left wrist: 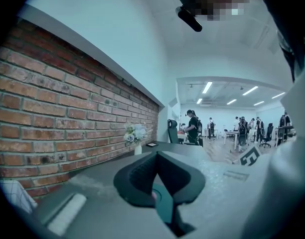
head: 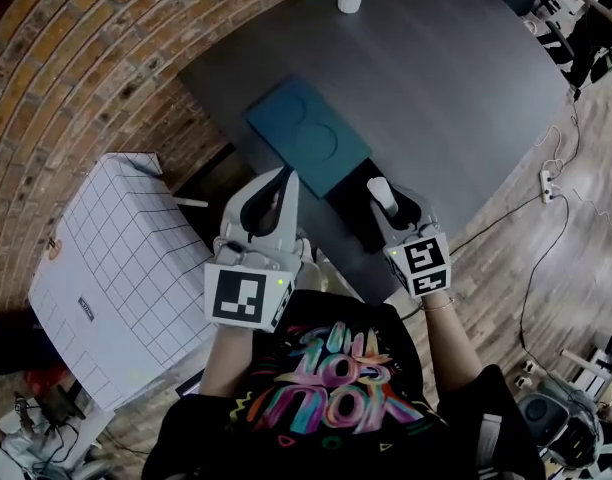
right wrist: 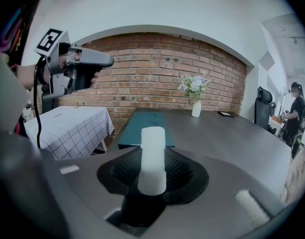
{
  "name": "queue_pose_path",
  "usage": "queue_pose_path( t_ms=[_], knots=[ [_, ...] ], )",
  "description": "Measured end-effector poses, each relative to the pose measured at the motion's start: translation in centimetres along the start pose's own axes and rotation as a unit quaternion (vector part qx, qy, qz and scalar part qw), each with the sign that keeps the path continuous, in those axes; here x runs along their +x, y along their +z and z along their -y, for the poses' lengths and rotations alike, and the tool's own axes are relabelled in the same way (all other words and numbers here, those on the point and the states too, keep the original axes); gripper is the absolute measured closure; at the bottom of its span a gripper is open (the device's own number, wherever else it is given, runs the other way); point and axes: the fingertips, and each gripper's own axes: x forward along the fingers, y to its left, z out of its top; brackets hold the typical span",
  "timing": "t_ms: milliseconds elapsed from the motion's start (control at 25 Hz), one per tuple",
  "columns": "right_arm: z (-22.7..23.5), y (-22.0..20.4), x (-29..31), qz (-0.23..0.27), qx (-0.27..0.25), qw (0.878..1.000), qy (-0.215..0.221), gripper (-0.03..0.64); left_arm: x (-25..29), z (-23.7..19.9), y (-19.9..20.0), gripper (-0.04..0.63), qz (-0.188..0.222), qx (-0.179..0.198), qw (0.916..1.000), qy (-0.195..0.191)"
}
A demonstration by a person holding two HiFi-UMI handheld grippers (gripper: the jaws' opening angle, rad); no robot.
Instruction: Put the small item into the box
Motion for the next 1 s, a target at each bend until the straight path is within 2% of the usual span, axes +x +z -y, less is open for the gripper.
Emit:
queue_pose_path(
  t_ms=[320, 600, 1000],
  knots=[
    [-1.0, -3.3, 2.7, -0.065, -0.079, 0.995, 0.019, 0.479, 0.1, -0.8, -0.4, 0.594, -0.006, -0.008, 0.9999, 0.011],
    [-1.4, -5.4, 4.0, -0.119, -0.136, 0.983, 0.030, 0.477, 0.3, -1.4, -0.1, 0.594, 0.003, 0.009, 0.9999, 0.008],
    [-2.2, -7.6, 5.3, -0.162, -0.144, 0.975, 0.047, 0.476, 0.4, -1.6, -0.2, 0.594, 0.003, -0.003, 0.9999, 0.013]
  ],
)
